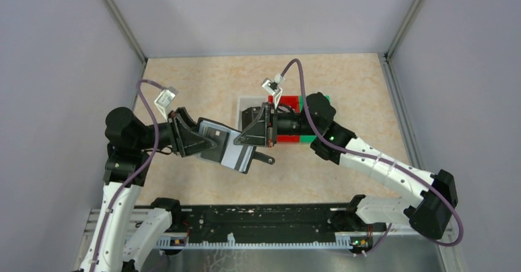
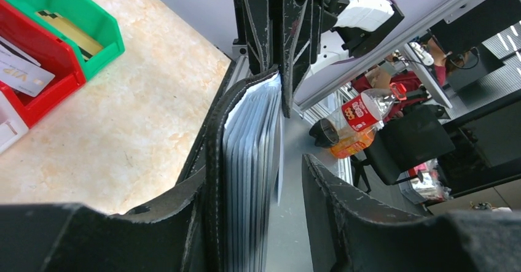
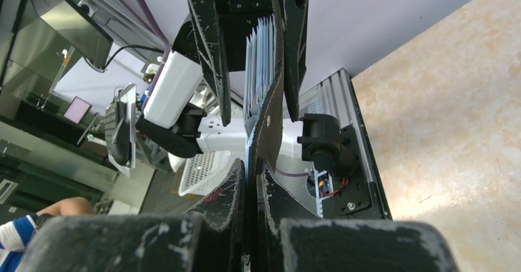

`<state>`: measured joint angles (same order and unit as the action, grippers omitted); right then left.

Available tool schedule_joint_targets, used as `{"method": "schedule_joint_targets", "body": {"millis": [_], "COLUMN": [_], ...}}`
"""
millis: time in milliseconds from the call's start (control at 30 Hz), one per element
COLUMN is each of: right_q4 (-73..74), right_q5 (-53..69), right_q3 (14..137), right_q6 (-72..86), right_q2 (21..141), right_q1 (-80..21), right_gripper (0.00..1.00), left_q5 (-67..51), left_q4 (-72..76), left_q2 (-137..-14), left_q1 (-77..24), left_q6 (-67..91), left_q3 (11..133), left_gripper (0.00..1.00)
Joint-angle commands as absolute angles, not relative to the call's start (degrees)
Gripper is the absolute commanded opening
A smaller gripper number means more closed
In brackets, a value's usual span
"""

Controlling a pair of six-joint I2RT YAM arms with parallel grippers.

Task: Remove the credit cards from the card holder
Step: Remove the credit card from the card holder.

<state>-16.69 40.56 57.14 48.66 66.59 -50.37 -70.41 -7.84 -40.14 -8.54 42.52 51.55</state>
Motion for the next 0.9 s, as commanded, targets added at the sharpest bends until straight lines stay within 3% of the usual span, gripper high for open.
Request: {"method": "schedule_joint_targets", "body": {"millis": [0, 200, 300, 500, 633, 800, 867], "right_q4": [-14.65, -10.61, -9.27, -8.12, -7.23, -3.45, -0.54], "right_q5": [40.11, 38.73, 38.75, 40.41, 41.35, 39.92, 37.44], "right_q3": [62.96, 64.01, 64.06, 61.94, 60.20, 61.06, 63.43], "right_q6": [47.56, 45.68, 44.23, 40.46, 38.03, 34.26, 32.16], "right_q2": [67.14, 66.71, 66.22, 64.19, 62.51, 61.32, 61.23], "right_q1": [-50.36, -50.34, -50.30, -49.51, -47.88, -46.85, -46.77], "right_gripper": [0.00, 0.00, 0.00, 0.00, 0.01, 0.43, 0.55], "left_q5": [-69.77, -69.49, -69.64, -74.14, -77.09, -77.72, -77.30], "left_q4": [-9.97, -12.92, -13.13, -9.49, -5.05, -2.54, -2.40], "left_q2": [-39.82, -40.34, -40.51, -41.29, -41.81, -41.89, -41.63], "left_q1": [-8.61, -8.61, -8.61, -8.61, -8.61, -8.61, -8.61], "left_q6": [37.84, 34.11, 33.81, 38.29, 43.88, 47.03, 47.12], "left_q3": [52.15, 53.78, 54.31, 54.27, 53.50, 53.83, 53.88], "left_gripper": [0.53, 0.51, 0.44, 0.12, 0.01, 0.00, 0.00]}}
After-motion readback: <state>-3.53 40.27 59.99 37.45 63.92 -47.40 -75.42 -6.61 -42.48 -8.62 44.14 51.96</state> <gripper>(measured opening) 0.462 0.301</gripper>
